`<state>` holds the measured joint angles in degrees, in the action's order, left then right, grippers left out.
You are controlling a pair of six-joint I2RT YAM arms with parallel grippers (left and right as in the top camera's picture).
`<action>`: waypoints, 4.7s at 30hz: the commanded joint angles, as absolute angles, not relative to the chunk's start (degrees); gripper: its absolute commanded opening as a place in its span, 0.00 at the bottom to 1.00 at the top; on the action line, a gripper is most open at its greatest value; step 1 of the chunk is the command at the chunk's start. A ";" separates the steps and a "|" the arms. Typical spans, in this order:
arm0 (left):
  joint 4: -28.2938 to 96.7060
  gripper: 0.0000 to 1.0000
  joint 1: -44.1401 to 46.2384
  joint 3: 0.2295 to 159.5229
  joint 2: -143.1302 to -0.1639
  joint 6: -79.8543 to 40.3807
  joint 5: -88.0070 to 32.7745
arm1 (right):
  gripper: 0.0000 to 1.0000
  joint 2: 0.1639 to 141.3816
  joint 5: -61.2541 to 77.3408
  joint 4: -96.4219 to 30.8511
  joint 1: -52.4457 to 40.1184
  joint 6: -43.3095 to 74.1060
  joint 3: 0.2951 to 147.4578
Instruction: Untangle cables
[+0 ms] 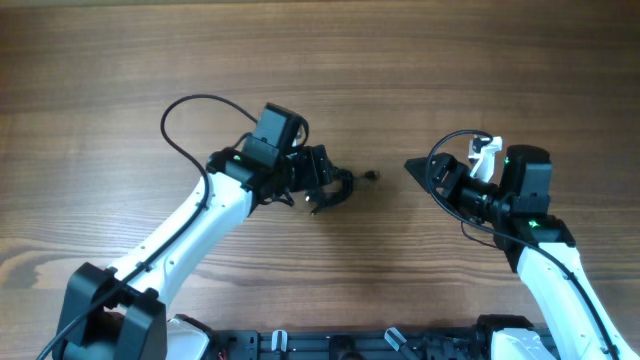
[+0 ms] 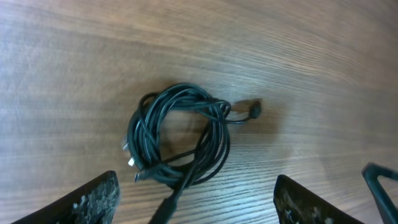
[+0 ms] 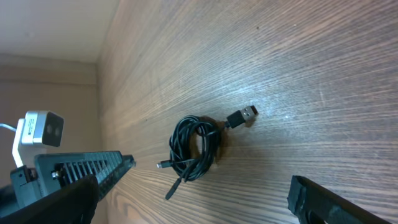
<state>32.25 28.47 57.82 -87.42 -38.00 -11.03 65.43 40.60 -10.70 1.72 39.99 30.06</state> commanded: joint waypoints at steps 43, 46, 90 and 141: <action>31.31 0.04 31.75 58.15 -86.19 -1.67 -8.51 | 1.00 65.91 57.45 -16.03 1.67 15.46 30.35; 31.20 0.04 31.70 58.19 -85.67 1.34 -8.34 | 1.00 65.91 66.13 -14.22 1.67 8.82 30.35; 30.70 0.04 18.24 58.19 -82.98 2.98 -34.59 | 0.29 71.46 68.03 2.31 -9.74 10.59 30.30; 17.28 0.04 41.95 58.19 -82.98 -33.95 -14.31 | 0.16 71.48 24.73 8.34 -16.12 37.65 30.41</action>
<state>17.74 40.38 58.39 -84.40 -32.95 -10.24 70.78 32.23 9.37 -15.81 35.83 30.04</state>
